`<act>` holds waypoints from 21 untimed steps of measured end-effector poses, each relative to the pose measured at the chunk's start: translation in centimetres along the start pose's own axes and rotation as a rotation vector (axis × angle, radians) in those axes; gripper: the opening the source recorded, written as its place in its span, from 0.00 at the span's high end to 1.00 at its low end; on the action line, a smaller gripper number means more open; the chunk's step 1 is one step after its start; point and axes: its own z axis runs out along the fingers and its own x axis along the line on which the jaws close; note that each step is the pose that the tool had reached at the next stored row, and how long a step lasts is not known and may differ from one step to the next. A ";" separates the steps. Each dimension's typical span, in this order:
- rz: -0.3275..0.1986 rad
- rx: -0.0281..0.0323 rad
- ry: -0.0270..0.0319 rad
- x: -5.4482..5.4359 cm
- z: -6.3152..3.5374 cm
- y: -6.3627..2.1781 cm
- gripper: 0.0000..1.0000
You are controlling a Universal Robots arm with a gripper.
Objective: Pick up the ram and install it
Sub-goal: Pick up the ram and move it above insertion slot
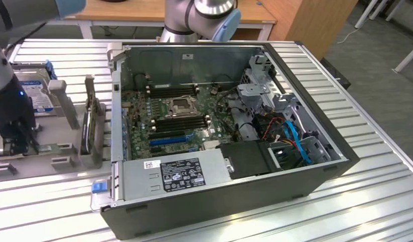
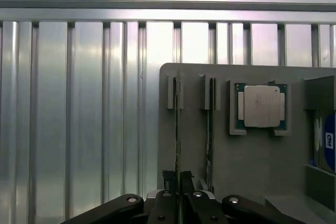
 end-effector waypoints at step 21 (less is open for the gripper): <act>0.000 0.0000 -0.0001 -0.2 -9.54 0.41 0.86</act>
